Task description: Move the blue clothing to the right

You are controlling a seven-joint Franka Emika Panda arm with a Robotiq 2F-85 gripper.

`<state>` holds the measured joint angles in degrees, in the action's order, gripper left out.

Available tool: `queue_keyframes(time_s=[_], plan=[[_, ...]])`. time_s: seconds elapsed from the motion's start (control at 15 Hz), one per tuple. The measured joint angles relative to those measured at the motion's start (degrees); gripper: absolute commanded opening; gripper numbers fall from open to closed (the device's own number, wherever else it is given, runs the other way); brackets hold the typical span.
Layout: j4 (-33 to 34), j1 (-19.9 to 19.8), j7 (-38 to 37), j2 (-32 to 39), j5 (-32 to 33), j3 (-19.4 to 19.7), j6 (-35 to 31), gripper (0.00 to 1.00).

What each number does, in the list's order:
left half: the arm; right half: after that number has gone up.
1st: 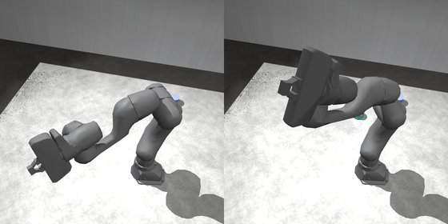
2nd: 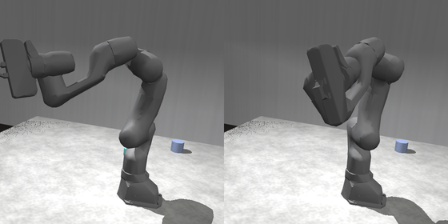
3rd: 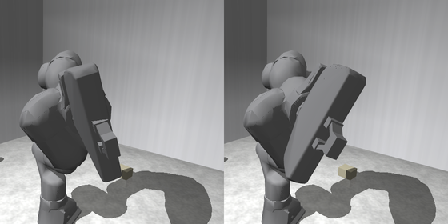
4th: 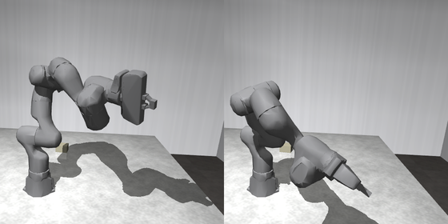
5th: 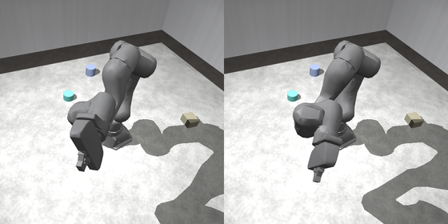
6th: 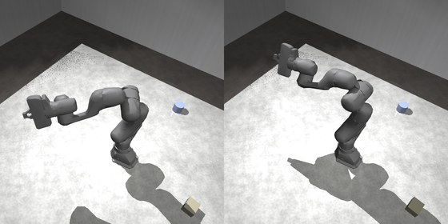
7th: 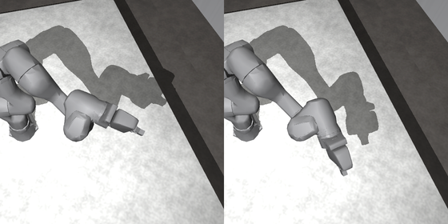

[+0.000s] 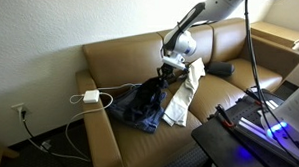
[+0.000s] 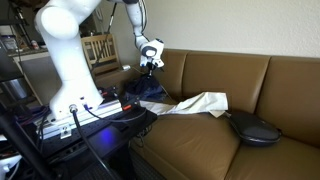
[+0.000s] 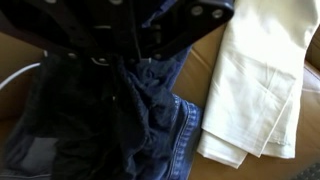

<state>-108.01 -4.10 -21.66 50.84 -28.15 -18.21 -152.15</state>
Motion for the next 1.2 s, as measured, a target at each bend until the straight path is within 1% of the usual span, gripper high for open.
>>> queue_keyframes(time_s=[0.13, 0.27, 0.4, 0.47, 0.53, 0.6, 0.67, 0.73, 0.8, 0.87, 1.0, 1.07, 1.2], plan=[[-2.16, -6.29, 4.86, -4.52, -6.92, -3.00, 3.57, 0.02], [-4.21, -11.56, 10.55, -9.26, -15.95, -4.42, 7.36, 0.02], [-6.19, -15.50, 16.27, -13.96, -25.71, -4.04, 11.35, 0.02], [-7.28, -17.06, 18.95, -16.43, -30.73, -3.04, 13.65, 0.02], [-8.36, -18.01, 21.44, -18.93, -35.64, -1.15, 16.35, 0.02], [-9.50, -18.43, 23.51, -21.25, -40.08, 1.40, 19.50, 0.02], [-10.93, -18.62, 25.33, -23.62, -43.58, 4.42, 23.53, 0.07], [-11.73, -18.09, 26.16, -25.06, -44.39, 7.18, 25.95, 0.07], [-11.60, -16.88, 26.16, -25.30, -44.39, 9.15, 26.41, 0.07], [-11.35, -15.71, 26.13, -25.02, -44.39, 9.91, 26.35, 0.02], [-11.14, -12.75, 26.02, -24.47, -44.51, 11.08, 26.23, 0.02], [-11.12, -10.81, 26.03, -24.40, -44.45, 12.93, 26.04, 0.02], [-10.28, -7.57, 25.44, -23.12, -44.49, 16.91, 21.68, 0.02]])
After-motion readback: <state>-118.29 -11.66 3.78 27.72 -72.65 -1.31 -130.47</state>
